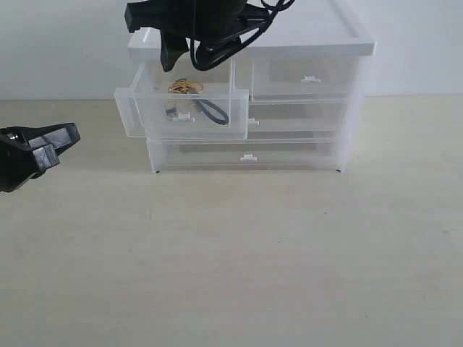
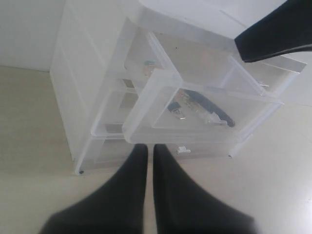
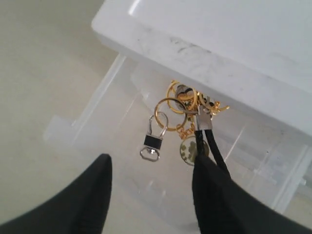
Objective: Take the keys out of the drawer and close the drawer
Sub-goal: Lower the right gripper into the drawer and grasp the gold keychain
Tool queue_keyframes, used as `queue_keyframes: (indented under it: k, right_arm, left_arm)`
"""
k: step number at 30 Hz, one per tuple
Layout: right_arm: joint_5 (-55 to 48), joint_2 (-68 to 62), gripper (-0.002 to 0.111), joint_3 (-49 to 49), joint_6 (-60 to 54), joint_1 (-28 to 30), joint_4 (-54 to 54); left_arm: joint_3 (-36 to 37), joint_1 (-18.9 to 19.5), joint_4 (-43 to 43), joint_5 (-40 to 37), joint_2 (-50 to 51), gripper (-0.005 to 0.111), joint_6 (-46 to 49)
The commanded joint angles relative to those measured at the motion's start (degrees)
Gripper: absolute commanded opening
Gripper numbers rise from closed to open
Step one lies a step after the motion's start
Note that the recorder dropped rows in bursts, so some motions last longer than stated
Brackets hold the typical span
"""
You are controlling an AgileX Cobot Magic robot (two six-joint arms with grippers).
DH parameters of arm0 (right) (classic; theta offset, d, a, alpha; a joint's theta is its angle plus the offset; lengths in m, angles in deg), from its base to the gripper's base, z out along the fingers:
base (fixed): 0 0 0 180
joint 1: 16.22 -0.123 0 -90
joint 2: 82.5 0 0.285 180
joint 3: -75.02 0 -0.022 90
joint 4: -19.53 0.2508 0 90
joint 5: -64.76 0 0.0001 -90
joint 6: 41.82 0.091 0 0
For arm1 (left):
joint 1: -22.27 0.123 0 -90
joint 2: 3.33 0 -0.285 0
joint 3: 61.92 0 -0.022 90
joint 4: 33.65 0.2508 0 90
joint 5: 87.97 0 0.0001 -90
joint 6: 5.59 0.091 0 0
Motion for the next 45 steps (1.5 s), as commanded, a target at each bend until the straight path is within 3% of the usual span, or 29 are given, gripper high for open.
queue_keyframes:
  k: [1,45]
  right_arm:
    - [-0.28,-2.80,0.044,-4.05,0.01,-0.11,0.61]
    - [4.24,-11.63,0.044,-4.91,-2.14,-0.21,-5.73]
  left_arm:
    - [0.31,0.24,0.40,-0.14,-0.35,0.004,0.46]
    - [0.31,0.24,0.40,-0.12,-0.35,0.004,0.46]
